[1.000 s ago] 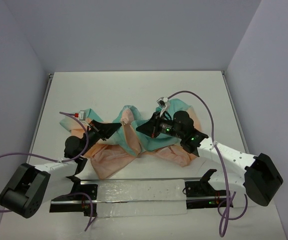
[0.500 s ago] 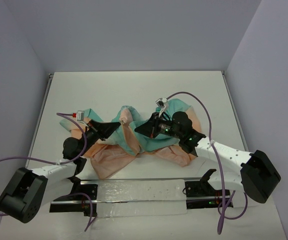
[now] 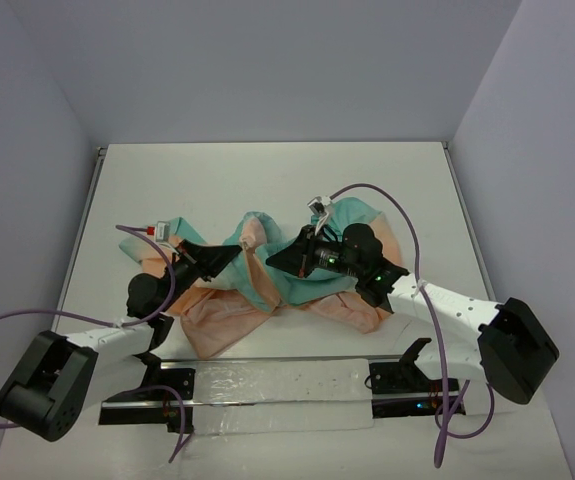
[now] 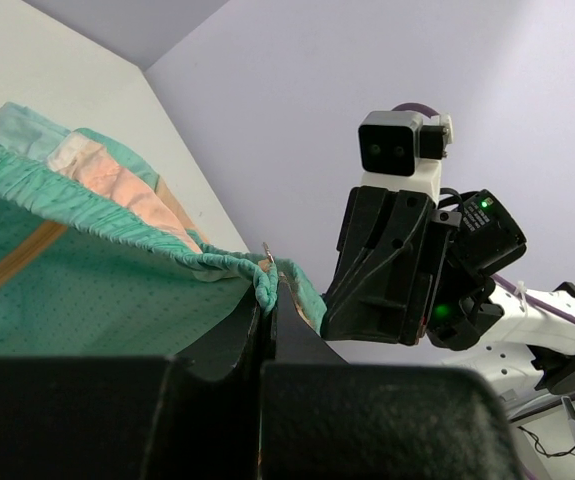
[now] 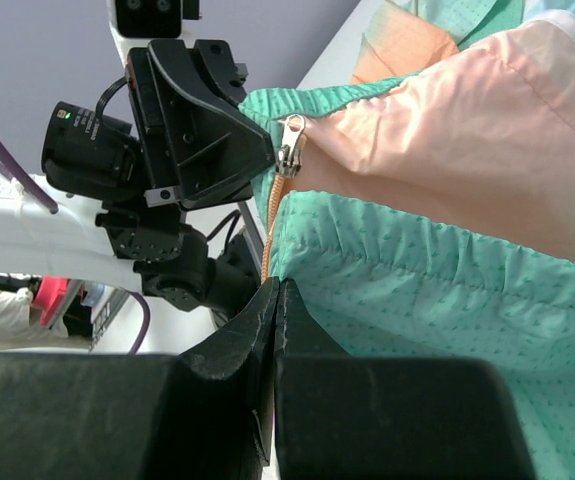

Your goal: Zip up the jacket

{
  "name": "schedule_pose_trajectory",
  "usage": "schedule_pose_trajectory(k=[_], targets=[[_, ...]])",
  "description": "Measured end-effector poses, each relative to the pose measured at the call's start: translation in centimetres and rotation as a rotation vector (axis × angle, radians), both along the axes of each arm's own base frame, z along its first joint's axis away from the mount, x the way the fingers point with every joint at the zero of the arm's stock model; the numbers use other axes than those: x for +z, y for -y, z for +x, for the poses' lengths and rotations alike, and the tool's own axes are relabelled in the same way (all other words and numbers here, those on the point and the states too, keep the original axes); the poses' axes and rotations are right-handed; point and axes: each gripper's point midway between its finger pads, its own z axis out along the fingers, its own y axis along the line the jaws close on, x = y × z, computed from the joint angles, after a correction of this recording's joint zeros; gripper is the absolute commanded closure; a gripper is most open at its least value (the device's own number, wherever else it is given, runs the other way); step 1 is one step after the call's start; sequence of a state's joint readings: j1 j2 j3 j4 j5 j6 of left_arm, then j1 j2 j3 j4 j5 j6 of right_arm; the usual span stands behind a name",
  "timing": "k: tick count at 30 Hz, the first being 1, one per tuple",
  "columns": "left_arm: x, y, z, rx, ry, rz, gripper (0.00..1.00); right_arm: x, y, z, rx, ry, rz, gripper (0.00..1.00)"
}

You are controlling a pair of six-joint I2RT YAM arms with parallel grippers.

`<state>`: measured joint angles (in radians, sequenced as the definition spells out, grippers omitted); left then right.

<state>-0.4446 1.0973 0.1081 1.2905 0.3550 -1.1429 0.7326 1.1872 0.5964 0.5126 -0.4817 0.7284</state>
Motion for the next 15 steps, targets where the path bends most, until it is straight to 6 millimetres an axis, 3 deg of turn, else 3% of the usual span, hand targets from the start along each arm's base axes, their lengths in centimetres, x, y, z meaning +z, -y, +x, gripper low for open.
schedule_pose_trajectory(k=[15], targets=[[-0.22,0.31,-0.18,-0.012,-0.009,0.002,1.0,-0.39,-0.67,0.39,0.006,-0.015,0.0,1.0]])
